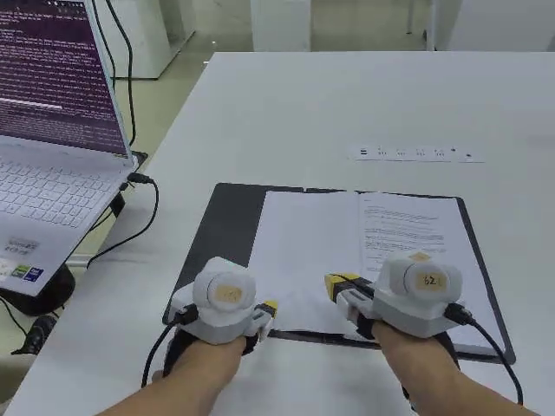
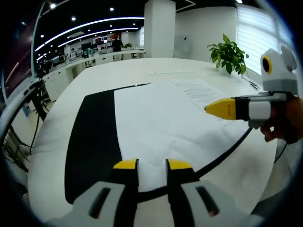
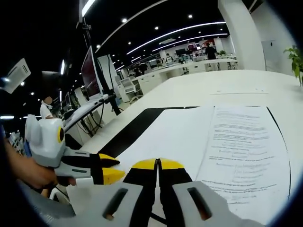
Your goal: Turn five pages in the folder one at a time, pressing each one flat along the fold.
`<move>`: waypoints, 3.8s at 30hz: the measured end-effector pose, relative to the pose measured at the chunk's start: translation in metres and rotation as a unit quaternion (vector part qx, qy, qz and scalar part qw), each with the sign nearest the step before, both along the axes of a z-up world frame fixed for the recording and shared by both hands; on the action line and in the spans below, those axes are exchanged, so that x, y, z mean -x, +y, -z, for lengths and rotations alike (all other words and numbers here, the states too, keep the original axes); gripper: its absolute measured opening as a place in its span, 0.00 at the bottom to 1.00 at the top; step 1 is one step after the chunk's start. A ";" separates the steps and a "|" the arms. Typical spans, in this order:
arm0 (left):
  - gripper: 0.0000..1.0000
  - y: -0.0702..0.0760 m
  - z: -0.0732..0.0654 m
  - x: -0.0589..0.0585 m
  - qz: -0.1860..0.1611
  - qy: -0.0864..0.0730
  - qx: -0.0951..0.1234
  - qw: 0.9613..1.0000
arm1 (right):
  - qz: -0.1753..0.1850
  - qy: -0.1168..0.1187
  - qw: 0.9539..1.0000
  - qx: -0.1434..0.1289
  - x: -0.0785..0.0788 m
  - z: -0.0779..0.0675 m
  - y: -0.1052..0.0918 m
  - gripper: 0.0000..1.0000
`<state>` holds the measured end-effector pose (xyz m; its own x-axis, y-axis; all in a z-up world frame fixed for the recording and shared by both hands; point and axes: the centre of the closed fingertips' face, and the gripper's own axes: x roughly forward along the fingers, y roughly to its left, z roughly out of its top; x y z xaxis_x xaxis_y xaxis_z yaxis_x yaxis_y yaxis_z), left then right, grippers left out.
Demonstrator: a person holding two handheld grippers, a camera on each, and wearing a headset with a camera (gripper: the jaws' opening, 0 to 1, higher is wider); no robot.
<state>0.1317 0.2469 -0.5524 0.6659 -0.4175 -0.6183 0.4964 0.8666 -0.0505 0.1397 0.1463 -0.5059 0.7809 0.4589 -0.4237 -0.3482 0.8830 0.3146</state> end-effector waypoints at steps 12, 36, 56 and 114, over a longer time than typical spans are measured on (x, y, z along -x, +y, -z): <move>0.20 0.003 0.004 0.006 -0.010 -0.040 0.007 0.999 | 0.024 0.015 1.000 -0.002 -0.036 0.022 -0.030 0.00; 0.20 0.003 0.004 0.005 -0.013 -0.050 0.022 0.998 | 0.084 0.018 0.995 -0.044 -0.112 0.029 -0.052 0.00; 0.20 0.004 0.005 0.004 -0.018 -0.057 0.033 0.998 | 0.142 0.029 0.987 -0.072 -0.190 0.027 -0.074 0.00; 0.20 0.004 0.003 0.005 -0.013 -0.061 0.034 0.997 | 0.109 0.045 0.988 -0.100 -0.081 0.030 -0.053 0.00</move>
<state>0.1263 0.2504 -0.5559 0.7454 -0.4368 -0.5035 0.4794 0.8762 -0.0504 0.2202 0.0928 -0.5359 0.8339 0.3659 -0.4133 -0.1200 0.8510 0.5113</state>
